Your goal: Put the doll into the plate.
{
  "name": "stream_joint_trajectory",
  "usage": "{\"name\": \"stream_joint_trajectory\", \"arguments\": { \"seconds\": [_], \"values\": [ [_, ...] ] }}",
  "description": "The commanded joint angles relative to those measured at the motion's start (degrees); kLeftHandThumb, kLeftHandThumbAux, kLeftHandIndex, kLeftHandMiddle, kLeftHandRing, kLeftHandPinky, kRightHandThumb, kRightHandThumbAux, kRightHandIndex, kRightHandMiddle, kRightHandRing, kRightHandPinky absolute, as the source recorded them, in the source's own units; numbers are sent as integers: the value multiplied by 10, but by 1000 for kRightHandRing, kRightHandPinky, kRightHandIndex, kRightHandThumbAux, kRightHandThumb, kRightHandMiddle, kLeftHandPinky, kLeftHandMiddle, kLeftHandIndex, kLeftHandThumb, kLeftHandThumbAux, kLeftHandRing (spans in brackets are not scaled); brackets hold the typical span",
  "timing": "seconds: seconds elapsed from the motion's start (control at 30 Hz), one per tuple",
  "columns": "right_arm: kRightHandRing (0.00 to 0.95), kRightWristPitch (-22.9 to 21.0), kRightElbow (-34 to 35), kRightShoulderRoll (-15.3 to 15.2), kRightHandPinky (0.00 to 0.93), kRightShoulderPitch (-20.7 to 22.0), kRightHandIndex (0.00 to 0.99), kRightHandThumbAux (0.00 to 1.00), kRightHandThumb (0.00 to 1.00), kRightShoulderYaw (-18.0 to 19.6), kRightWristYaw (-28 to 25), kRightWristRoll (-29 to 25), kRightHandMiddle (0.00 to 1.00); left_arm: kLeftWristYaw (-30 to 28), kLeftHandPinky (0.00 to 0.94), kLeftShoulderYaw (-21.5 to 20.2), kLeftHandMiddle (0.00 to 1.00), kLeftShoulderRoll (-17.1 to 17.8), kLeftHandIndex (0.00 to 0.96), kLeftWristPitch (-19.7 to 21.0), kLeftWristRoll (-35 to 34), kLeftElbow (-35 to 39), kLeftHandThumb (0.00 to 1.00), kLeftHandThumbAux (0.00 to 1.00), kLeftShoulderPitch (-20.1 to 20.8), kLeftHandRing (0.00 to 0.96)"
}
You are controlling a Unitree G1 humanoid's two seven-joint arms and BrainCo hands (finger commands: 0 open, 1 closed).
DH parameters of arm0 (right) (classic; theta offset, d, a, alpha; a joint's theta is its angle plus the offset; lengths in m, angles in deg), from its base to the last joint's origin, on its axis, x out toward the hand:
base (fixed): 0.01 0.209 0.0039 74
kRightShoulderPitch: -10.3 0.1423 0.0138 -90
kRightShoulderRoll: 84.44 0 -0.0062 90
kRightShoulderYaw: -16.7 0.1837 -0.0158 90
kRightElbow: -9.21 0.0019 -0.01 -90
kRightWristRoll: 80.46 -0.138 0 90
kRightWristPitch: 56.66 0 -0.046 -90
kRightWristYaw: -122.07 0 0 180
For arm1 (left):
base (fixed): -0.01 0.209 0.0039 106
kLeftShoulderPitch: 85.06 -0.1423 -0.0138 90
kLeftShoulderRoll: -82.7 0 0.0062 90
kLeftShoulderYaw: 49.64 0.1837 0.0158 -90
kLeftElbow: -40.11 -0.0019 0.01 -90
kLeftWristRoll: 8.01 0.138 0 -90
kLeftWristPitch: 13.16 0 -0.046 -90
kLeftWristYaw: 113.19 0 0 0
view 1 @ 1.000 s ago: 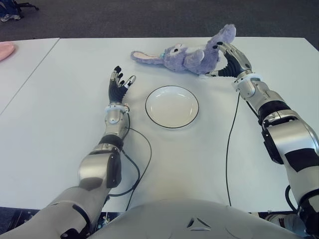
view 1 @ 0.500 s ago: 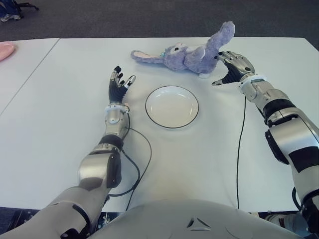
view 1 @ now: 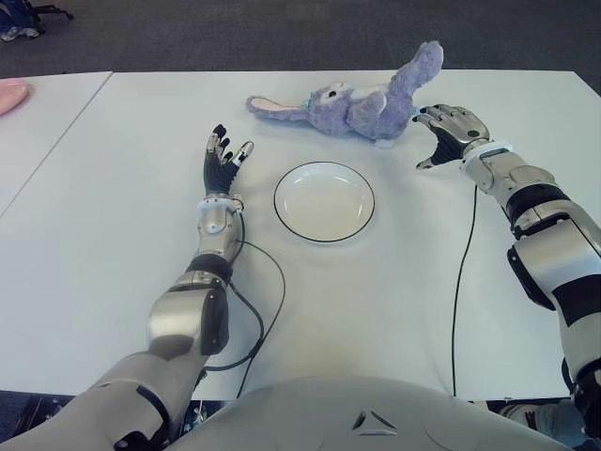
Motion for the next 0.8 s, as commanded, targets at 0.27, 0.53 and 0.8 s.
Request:
{"name": "stream_joint_trajectory", "arguments": {
  "seconds": [0.27,0.53,0.8],
  "values": [
    [0,-34,-7,-19,0,49,107,758,233,-7,-24,5,25,19,28,12,63,-30,38,55,15,-86,0,568,-143,53],
    [0,-37,-7,-23,0,66,117,784,293,0,-27,-3,31,17,34,10,63,-30,37,59,13,-87,0,570,-140,54],
    [0,-38,-9,-31,0,85,148,793,337,11,-32,-13,34,15,26,12,66,-30,38,61,15,-87,0,570,-138,54]
  ]
}}
